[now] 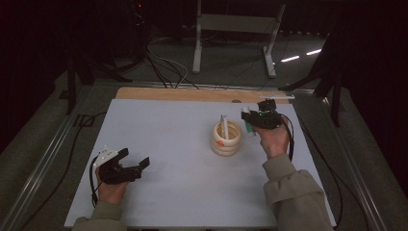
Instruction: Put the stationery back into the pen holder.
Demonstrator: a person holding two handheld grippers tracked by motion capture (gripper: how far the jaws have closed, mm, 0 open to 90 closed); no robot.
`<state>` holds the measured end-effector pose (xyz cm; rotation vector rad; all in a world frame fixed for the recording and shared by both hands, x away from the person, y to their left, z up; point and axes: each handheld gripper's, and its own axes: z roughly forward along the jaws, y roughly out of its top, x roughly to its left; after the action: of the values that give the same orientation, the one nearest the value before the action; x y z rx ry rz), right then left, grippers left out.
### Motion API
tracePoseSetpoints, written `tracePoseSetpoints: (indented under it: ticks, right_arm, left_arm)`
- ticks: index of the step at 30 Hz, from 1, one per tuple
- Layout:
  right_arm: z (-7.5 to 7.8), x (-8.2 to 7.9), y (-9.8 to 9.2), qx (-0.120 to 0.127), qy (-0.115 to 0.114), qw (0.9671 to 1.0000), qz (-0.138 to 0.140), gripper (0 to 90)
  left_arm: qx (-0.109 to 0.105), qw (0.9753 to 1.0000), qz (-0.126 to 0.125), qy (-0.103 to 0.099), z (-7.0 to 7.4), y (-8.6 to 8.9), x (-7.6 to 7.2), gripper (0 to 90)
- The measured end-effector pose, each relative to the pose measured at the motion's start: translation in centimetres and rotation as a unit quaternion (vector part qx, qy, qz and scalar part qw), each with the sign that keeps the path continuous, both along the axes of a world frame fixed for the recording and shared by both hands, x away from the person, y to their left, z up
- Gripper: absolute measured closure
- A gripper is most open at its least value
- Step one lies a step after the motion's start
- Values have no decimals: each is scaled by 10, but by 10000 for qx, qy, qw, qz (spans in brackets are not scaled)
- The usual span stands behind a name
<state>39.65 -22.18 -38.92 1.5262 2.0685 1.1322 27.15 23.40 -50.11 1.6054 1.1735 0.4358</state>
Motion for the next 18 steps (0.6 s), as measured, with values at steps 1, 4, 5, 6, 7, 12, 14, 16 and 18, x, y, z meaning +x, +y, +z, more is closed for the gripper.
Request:
tracePoseSetpoints:
  ticks: [1,4,5,6,7,12,14,16,18]
  right_arm:
    - [0,0,1,3,-2,10000,6,659]
    - [0,2,3,5,-19,10000,17,658]
    - [0,2,4,7,-17,10000,13,659]
    - [0,2,5,11,-28,10000,21,658]
    - [0,2,5,12,-32,10000,23,658]
    - [1,3,8,13,-42,10000,39,659]
    - [1,3,9,28,-65,10000,51,658]
    - [1,3,10,52,-68,9999,53,658]
    - [1,3,12,55,-83,9999,66,658]
  left_arm:
    - [-4,10000,0,-2,0,0,0,6]
    - [7,10000,-4,9,0,0,0,6]
    - [3,10000,-12,10,0,0,0,6]
    - [4,10000,-17,9,0,0,0,6]
    - [8,10000,-18,10,0,0,0,7]
    - [7,10000,-8,17,-1,0,0,7]
    - [2,10000,-10,16,-1,0,0,7]
    - [6,10000,-25,15,-1,-1,0,6]
    - [13,10000,-32,10,-1,-1,0,7]
